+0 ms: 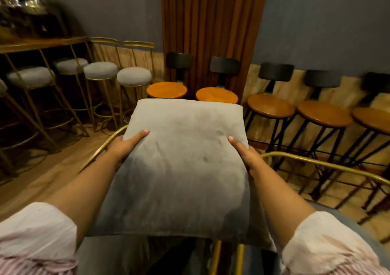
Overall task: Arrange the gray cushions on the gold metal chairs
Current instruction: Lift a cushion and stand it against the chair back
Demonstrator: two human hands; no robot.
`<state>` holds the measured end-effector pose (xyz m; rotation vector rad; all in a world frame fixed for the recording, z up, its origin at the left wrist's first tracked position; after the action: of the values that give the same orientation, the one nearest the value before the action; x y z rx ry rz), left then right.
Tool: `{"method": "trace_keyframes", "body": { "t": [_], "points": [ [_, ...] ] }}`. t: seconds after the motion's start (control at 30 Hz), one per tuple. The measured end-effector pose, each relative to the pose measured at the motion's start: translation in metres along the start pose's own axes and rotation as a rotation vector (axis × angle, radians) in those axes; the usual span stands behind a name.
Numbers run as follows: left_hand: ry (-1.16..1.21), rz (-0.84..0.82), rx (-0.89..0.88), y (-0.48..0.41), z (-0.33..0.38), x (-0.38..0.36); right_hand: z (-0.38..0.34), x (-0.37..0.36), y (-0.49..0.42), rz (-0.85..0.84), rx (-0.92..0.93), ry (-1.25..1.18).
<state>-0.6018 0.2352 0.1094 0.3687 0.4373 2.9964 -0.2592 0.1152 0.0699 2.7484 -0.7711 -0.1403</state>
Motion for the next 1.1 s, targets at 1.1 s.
{"method": "trace_keyframes", "body": {
  "t": [1.1],
  "points": [
    [-0.099,-0.449,-0.176,0.166,-0.016,-0.476,0.057,0.484,0.085,0.379,-0.023,0.000]
  ]
}}
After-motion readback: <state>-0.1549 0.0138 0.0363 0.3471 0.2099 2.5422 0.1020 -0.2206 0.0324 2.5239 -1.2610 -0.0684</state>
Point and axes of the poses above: each hand's wrist, its own y-axis away from the middle knuckle, its own x-axis out of the back of the hand, z = x × y, the point moved 5 cm from there along -y, towards the middle knuckle, and after that the axes turned 1 degree about -y, right-handed, at the moved point
